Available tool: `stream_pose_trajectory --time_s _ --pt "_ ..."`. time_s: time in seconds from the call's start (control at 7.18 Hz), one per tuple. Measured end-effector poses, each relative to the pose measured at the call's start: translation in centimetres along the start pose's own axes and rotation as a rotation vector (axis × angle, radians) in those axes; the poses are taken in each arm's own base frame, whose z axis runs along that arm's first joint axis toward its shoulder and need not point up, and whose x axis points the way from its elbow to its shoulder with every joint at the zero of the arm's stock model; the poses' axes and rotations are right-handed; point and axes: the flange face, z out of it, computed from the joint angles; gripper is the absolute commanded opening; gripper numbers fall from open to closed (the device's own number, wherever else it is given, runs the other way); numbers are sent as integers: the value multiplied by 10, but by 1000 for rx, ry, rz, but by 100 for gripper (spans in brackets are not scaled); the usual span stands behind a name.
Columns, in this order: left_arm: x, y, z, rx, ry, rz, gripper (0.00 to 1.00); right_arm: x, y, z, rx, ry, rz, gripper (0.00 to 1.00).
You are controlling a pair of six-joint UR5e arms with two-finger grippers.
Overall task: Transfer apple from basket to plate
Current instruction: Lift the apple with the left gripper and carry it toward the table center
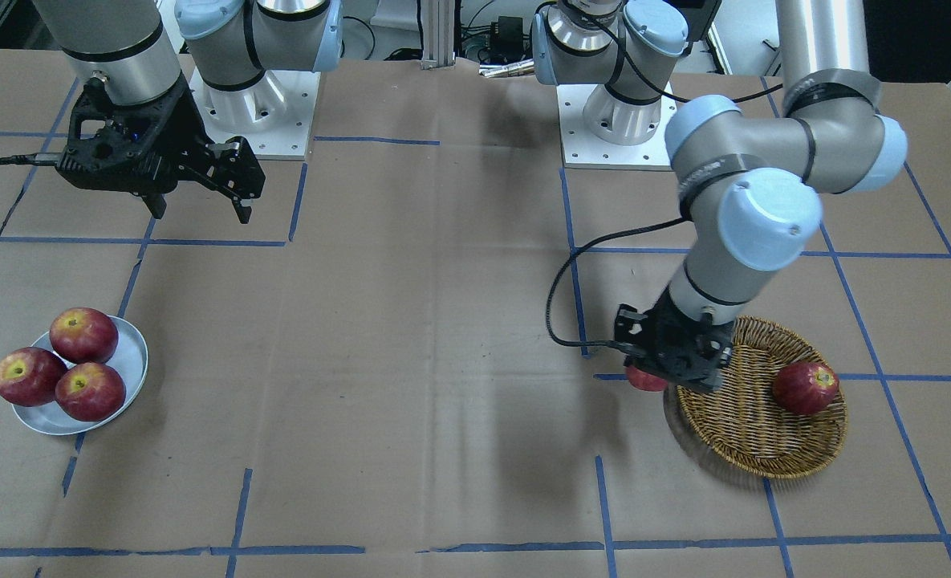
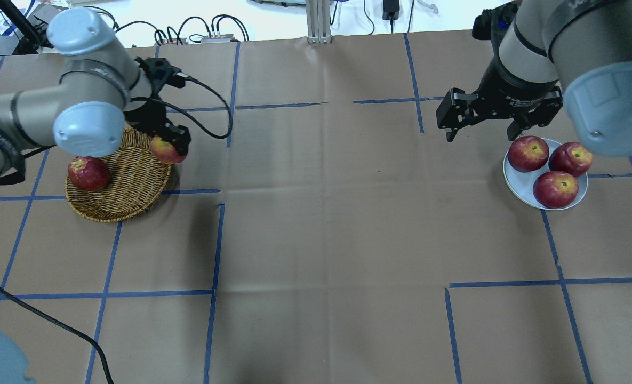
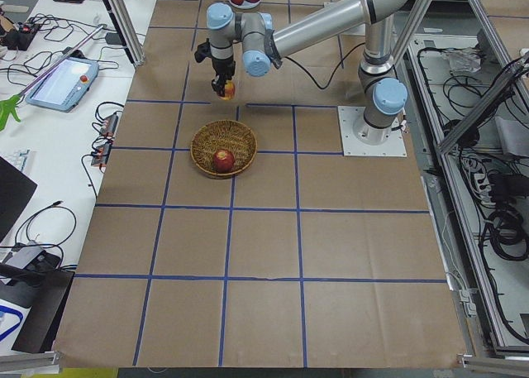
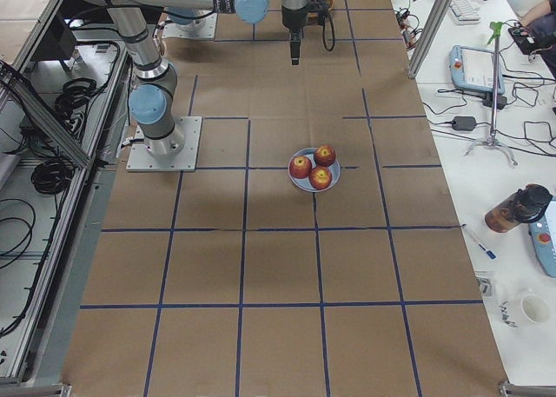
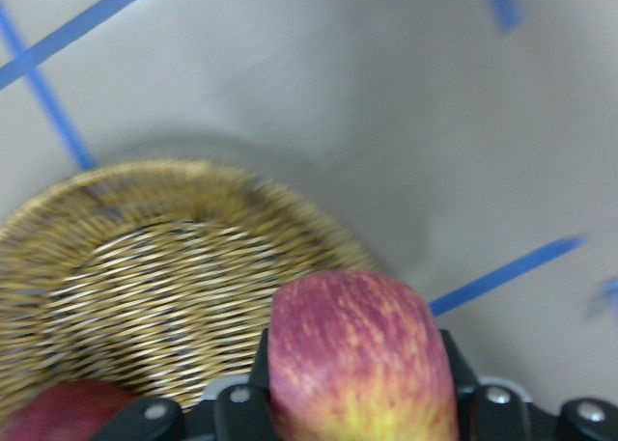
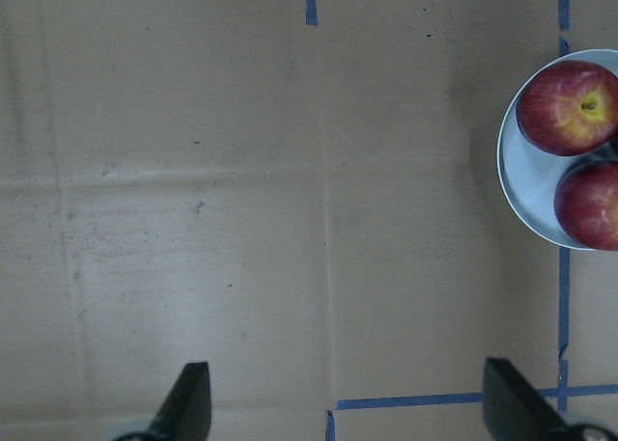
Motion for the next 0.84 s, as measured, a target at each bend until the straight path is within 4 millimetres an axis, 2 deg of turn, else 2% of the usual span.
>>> stream_pose_trajectory --time_s 0.14,0.42,0.56,0.7,0.84 --pt "56 -14 8 -5 10 -49 40 0 0 0 0 0 0 100" --pt "144 -54 40 -24 19 -78 40 0 0 0 0 1 0 100" --pt "177 -74 56 -27 18 -72 40 0 0 0 -1 1 0 100" --pt "201 -88 69 -29 17 -61 40 0 0 1 -1 1 0 100" --pt "213 -95 79 -35 17 -53 41 0 0 1 -1 1 0 100"
